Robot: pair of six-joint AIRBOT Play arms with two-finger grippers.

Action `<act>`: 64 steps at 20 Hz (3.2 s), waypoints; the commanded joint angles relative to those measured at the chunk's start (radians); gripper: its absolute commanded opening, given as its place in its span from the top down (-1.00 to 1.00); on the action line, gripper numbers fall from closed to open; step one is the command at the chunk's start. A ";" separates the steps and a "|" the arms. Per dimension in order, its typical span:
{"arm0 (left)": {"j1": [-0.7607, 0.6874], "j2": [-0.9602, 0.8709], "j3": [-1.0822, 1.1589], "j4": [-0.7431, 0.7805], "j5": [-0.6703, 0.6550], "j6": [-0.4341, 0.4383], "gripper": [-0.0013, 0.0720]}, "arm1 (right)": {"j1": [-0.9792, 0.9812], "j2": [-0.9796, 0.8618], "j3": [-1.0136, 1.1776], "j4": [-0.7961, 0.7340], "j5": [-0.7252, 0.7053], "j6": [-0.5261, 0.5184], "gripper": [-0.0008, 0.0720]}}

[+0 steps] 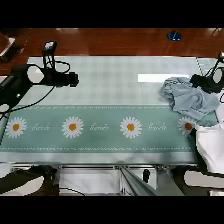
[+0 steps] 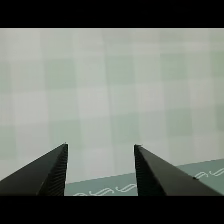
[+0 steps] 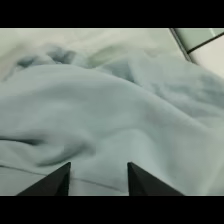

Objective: Fold the shirts.

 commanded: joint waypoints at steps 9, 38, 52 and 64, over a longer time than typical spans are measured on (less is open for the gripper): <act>0.027 -0.049 0.031 0.019 -0.069 0.087 -0.42 | -0.078 -0.110 0.080 0.499 0.084 -0.440 0.92; 0.056 0.653 -0.436 -0.260 -0.120 0.133 -0.42 | 0.723 0.441 0.615 0.669 0.368 -0.554 0.93; 0.056 0.651 -0.437 -0.260 -0.122 0.133 -0.42 | 0.940 0.225 -0.005 0.824 0.050 -0.441 -0.15; 0.259 0.370 -0.492 -0.395 -0.370 0.212 -0.41 | -0.153 0.787 -0.612 0.556 0.378 -0.440 -0.14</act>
